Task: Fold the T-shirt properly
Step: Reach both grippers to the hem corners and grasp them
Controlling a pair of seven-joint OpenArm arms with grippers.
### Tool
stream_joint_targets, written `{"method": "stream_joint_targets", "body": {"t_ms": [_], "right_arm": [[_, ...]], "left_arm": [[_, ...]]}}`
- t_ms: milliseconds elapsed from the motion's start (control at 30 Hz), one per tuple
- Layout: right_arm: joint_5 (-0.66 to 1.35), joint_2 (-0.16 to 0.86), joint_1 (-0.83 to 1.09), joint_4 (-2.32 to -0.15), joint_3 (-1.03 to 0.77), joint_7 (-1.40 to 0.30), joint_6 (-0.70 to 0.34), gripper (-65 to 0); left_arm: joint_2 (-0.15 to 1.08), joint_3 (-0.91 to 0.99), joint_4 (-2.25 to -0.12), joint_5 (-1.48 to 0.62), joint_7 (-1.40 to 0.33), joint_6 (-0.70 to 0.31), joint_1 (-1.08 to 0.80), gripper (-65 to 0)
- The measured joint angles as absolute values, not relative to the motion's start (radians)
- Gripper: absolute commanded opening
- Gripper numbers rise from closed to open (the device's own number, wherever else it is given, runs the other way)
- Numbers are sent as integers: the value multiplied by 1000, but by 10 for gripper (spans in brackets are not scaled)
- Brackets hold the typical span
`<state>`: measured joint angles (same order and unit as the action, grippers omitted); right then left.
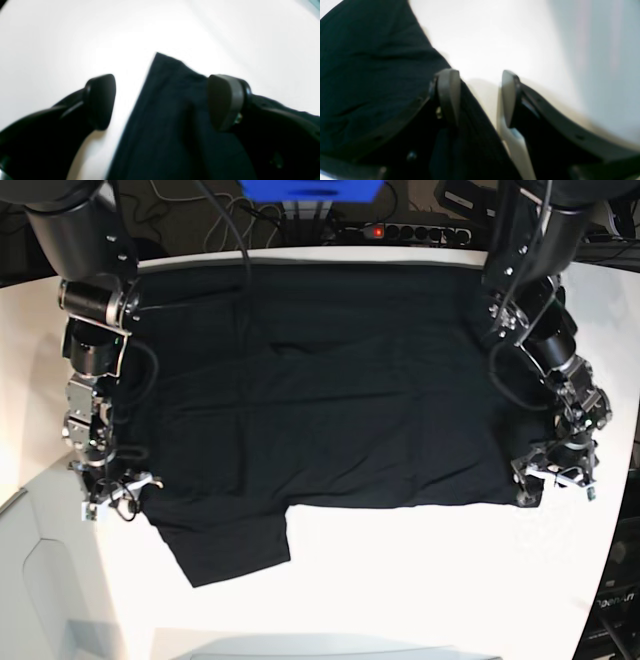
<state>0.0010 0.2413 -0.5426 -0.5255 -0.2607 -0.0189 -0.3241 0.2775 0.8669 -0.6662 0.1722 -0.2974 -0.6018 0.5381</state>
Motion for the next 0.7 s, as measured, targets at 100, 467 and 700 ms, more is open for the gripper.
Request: {"method": "stream_joint_targets", "body": {"t_ms": [100,467,700], "right_arm": [[1,247,-542,-521,-242,-14,-324,-379],[14,247,-512,-532,-186,26,-323,-381],[17,247,-495,-537,-184,40,-321,-381]], "left_arm": [[316,818,-598,168,-297,-601,570,-102],[313,795,-548,168,-290,-524,611,-102],[320,770,-411,176,-133,-407,605,-102]]}}
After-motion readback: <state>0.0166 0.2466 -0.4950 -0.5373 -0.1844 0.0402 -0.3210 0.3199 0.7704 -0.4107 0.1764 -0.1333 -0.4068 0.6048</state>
